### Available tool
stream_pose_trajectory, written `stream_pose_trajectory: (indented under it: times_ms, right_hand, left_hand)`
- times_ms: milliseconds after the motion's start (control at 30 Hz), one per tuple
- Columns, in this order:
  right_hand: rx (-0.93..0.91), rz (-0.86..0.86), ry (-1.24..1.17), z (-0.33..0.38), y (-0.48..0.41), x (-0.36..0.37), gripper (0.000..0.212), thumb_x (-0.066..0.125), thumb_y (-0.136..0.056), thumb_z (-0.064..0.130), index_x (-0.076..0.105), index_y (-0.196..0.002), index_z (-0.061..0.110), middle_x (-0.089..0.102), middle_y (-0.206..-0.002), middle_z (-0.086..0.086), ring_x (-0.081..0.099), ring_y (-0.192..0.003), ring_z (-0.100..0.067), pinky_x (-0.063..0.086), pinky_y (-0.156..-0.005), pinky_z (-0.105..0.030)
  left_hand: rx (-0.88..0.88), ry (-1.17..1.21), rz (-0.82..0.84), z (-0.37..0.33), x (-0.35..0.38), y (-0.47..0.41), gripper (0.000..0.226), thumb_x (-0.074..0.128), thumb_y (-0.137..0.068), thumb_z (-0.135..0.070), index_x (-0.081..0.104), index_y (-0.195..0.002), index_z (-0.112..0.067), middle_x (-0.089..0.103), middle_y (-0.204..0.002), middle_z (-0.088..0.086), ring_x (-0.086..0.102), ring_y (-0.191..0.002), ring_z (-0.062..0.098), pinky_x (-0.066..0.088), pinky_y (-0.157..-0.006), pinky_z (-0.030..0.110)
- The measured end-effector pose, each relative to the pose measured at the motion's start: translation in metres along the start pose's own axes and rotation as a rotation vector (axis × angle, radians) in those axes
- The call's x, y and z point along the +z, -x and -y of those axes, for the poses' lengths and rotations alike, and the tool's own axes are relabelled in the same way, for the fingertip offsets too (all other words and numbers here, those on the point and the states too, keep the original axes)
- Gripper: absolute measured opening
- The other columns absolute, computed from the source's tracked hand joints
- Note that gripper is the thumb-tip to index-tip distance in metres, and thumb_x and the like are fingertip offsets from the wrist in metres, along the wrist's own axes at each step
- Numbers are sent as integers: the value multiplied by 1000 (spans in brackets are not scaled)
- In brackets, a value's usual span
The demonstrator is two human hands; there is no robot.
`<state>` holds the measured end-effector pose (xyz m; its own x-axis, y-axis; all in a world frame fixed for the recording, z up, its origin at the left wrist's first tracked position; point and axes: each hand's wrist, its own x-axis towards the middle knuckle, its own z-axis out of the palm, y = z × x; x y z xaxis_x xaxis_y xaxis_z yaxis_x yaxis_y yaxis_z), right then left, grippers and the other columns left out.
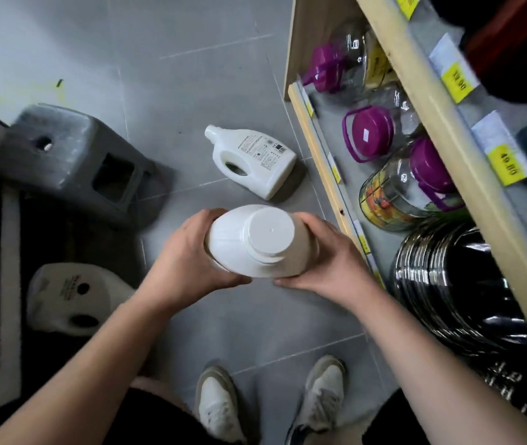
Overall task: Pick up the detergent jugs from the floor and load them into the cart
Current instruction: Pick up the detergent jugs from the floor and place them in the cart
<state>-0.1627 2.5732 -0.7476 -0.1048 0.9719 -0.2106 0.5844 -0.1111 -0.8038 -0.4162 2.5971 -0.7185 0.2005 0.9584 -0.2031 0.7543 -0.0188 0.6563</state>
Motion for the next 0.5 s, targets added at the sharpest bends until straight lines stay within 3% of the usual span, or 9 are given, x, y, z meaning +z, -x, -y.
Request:
stream_pose_trajectory:
  times_ms: [100,200,233,367,500]
  right_hand:
    - [-31,-9,-1,69,26,-40,101,102,-43,44,54,-132,41,65,-128,18,61,-119,-10,53,-100,-39]
    - [-79,-14,-16,148,54,-90,101,98,-42,51,53,-131,42,64,-127,12,61,-118,-11,53,-99,-40]
    - [-91,-18,-23,176,64,-108,100,96,-42,53,53,-131,42,64,-128,11,61,-118,-11,52,-100,-38]
    - [-132,-13,-2,286,109,-177,100,100,-45,47,55,-133,40,60,-133,13,52,-121,0,46,-101,-28]
    - [-193,-22,-2,365,153,-221,106,102,-51,44,53,-144,33,60,-142,17,53,-131,2,43,-107,-18]
  left_hand:
    - [-1,7,-17,-54,-63,32,89,103,-47,-47,60,-125,-38,60,-111,-27,54,-96,-6,41,-80,1]
    - [-29,90,-34,-115,-136,67,92,104,-47,-47,57,-126,-45,66,-112,-24,63,-77,5,60,-74,30]
    - [-25,104,-39,-135,-160,79,92,104,-47,-46,57,-125,-46,68,-113,-23,66,-75,5,60,-73,31]
    - [42,130,-82,-218,-255,124,92,101,-45,-45,54,-124,-48,64,-111,-35,64,-97,-17,45,-80,2]
    - [156,122,-130,-277,-326,169,92,102,-45,-38,52,-122,-48,59,-107,-50,51,-104,-33,35,-85,-7]
